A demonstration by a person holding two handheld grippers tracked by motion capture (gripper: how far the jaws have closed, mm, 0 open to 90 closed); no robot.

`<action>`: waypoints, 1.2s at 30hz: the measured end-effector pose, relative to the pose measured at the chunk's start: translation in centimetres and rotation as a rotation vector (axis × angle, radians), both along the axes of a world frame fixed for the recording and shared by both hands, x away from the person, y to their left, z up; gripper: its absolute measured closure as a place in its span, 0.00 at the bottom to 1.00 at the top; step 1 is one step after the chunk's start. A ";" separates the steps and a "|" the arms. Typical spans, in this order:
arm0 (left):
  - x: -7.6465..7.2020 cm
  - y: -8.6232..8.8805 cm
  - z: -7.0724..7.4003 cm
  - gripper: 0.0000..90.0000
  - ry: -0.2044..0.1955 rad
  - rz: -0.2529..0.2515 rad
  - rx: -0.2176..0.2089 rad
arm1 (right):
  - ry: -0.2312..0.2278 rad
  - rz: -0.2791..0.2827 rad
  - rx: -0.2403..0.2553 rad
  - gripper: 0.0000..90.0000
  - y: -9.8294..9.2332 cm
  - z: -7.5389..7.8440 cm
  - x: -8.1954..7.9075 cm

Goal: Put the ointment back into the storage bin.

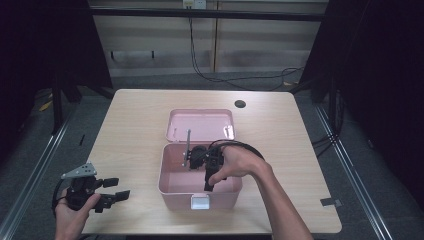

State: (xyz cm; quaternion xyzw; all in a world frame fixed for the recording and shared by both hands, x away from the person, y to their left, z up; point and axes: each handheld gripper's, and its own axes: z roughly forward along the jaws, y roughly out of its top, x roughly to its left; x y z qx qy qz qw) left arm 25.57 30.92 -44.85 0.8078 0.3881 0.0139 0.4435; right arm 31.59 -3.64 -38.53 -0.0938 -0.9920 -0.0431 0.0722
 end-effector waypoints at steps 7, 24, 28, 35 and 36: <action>0.0 0.0 0.0 0.28 -0.001 -0.001 0.002 | -0.023 -0.005 -0.006 0.55 -1.4 1.3 -0.2; 0.0 0.1 0.0 0.28 -0.002 0.000 0.005 | -0.071 -0.062 -0.010 0.55 -4.3 4.7 -0.9; 0.0 0.1 0.0 0.28 0.001 0.002 0.007 | -0.089 -0.075 0.006 0.55 -5.2 5.6 -0.9; 0.0 0.1 0.0 0.28 0.002 0.006 0.006 | -0.119 -0.116 0.021 0.55 -7.6 6.6 -1.6; 0.0 0.1 0.0 0.28 0.002 0.006 0.006 | -0.119 -0.116 0.021 0.55 -7.6 6.6 -1.6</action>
